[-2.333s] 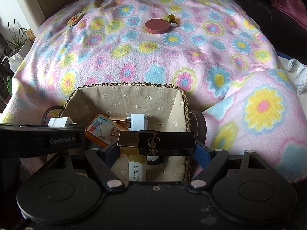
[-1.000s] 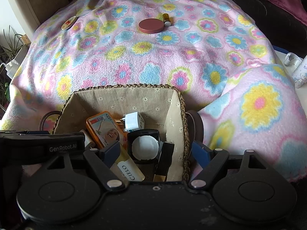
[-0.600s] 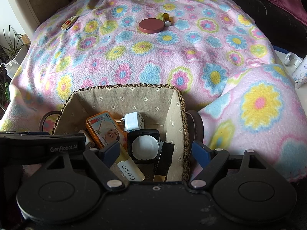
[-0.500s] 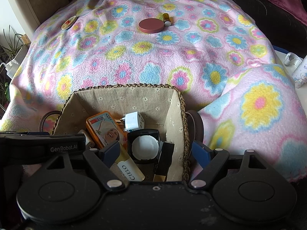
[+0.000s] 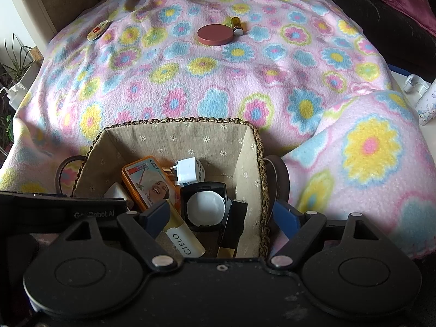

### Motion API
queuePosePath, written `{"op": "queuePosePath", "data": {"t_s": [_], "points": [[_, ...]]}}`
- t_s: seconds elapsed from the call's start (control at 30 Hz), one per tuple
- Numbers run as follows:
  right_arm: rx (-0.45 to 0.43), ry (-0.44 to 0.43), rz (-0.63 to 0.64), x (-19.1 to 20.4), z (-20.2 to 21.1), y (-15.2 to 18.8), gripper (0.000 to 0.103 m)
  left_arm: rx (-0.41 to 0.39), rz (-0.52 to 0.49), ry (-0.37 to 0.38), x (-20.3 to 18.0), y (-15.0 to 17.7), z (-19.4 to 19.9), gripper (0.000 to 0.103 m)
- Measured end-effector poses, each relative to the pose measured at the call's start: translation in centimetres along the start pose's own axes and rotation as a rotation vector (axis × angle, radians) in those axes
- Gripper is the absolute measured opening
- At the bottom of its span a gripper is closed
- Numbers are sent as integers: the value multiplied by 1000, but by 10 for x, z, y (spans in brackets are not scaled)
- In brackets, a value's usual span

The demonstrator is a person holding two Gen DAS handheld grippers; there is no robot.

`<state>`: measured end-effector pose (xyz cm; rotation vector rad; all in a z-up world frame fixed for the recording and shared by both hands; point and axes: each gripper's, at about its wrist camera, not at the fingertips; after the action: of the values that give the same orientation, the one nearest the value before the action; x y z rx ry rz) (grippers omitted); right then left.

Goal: Organize rigid objects
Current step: 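Lift both open tools out of the basket toward the maroon compact and amber bottle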

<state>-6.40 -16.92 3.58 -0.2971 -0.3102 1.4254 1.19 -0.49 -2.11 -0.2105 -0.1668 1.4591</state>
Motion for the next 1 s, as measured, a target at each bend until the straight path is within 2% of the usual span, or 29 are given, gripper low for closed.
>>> {"op": "queuePosePath", "data": {"t_s": [0.17,1.0], "points": [[1,1,2,0,0,0,83,8,16,15,3,0,0,80],[-25,35,17,-2,8,1,85,5,60,35,7,0,1,81]]}}
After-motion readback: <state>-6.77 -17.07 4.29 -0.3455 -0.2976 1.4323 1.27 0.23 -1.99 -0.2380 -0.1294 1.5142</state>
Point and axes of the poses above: each gripper's, at about its wrist camera, not at the fingertips, and z roughly against the way its jaws point, x to its left, y to its underside, and after that the axes turned 1 degree about z, right-handed
